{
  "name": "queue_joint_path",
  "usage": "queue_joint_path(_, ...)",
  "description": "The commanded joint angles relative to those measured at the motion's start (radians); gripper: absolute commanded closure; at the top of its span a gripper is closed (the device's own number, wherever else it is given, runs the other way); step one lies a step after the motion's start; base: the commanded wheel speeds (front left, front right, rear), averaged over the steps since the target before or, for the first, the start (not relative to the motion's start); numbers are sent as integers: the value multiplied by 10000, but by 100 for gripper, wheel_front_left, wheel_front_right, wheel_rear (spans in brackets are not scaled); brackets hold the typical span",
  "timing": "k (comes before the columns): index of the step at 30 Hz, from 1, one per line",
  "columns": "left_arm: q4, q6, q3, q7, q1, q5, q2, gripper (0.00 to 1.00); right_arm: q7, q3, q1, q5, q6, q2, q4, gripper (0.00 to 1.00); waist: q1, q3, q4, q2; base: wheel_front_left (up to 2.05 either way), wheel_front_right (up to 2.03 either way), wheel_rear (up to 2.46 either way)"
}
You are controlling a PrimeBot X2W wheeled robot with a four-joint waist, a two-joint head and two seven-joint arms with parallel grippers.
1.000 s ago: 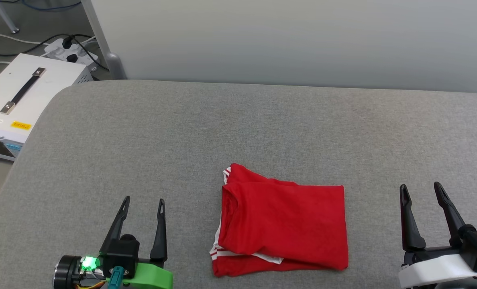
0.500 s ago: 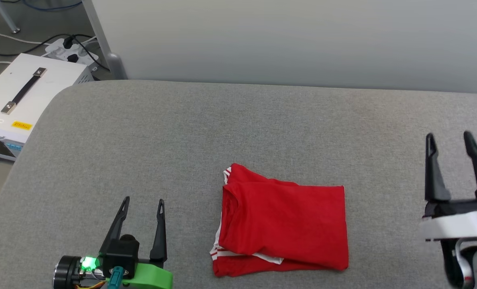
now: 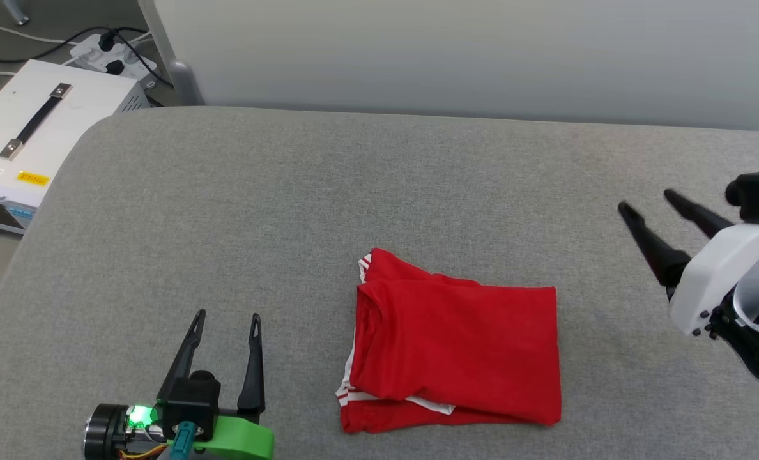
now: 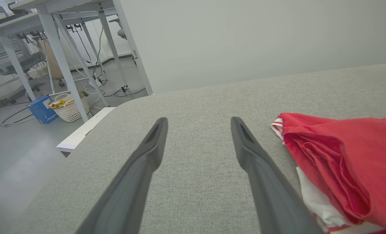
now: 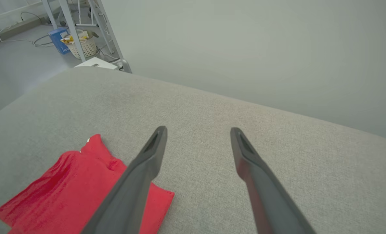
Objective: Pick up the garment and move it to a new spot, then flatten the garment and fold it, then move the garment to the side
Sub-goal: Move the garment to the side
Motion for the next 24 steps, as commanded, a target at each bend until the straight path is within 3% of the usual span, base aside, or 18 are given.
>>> queue_joint_path(1,-14,48,21,-59,-174,-46,-7,0,636,362,-85,422,-9,-281,82,0,0,101,40,-1,0,0,0)
queue_joint_path(5,-19,52,26,-59,-282,-47,-37,0,2049,1071,53,1586,-9,-647,236,0,0,250,93,-1,0,0,0)
queue_joint_path(9,-41,41,-3,-59,-404,-36,-79,0,2780,1629,199,2247,-9,-723,500,0,0,441,174,-1,0,0,0)
queue_joint_path(24,-49,-13,-43,-59,-949,-35,-189,0,2784,3694,-260,2548,-9,-31,2612,0,0,1286,456,-1,0,0,0)
